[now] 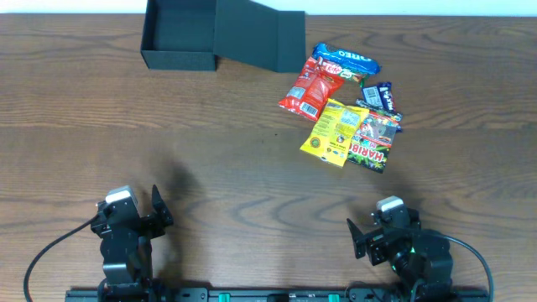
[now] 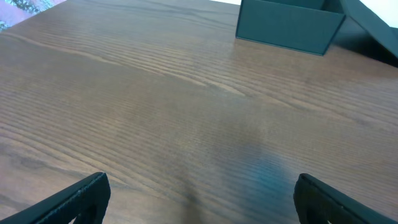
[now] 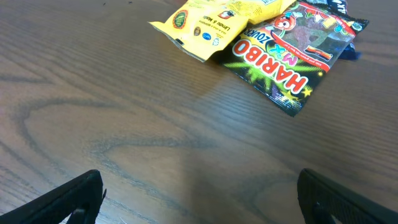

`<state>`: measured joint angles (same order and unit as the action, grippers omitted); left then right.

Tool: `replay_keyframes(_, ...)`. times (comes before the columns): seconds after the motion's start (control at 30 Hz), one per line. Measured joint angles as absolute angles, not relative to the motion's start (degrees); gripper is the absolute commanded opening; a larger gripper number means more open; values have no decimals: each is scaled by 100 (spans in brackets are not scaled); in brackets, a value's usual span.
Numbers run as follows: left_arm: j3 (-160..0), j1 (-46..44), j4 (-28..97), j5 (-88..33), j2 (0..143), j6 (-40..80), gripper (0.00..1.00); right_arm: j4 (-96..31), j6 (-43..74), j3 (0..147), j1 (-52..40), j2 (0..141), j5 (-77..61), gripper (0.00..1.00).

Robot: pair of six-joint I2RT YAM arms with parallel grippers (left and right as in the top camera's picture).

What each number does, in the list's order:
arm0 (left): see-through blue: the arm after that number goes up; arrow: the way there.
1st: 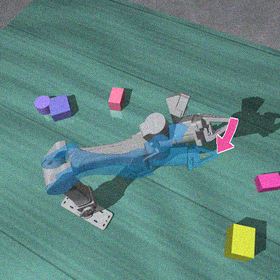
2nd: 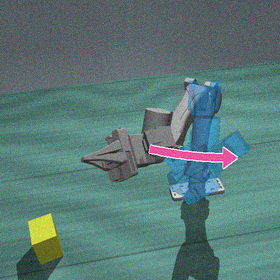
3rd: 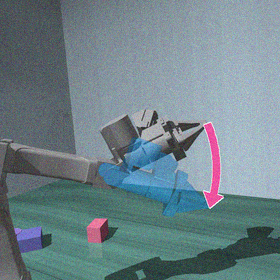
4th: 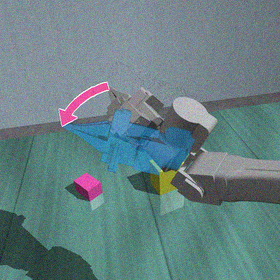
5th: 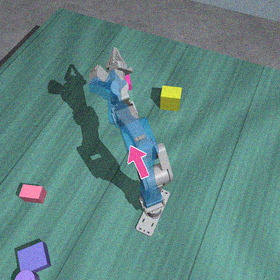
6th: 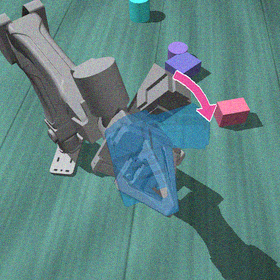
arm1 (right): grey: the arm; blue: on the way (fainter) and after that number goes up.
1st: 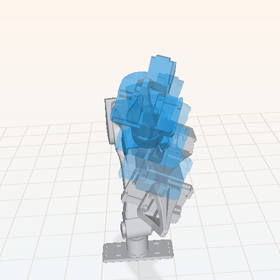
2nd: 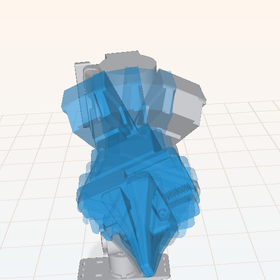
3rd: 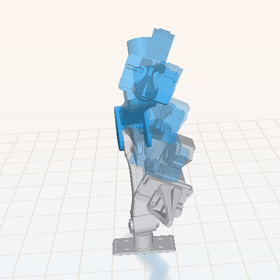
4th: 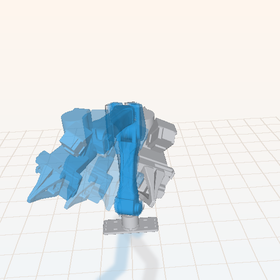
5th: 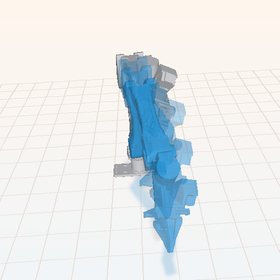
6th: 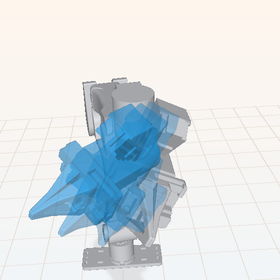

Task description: Pack container

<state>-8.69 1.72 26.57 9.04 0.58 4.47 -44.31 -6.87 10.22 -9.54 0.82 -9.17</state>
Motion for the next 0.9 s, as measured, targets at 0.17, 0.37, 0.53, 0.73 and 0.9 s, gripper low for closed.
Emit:
replay_keyframes(0.17, -869, 172, 2657, 902, 58, 447, 95, -4431, -687, 1022, -954, 82, -917, 99)
replay_keyframes(0.37, -869, 172, 2657, 902, 58, 447, 95, -4431, -687, 1022, -954, 82, -915, 99)
replay_keyframes(0.53, -869, 174, 2657, 902, 58, 447, 95, -4431, -687, 1022, -954, 82, -915, 99)
replay_keyframes(0.73, -869, 172, 2630, 762, 58, 523, 95, -4431, -687, 1022, -954, 82, -915, 99)
replay_keyframes(0.9, -858, 174, 2635, -250, 58, 969, 95, -4431, -687, 1022, -954, 82, -915, 99)
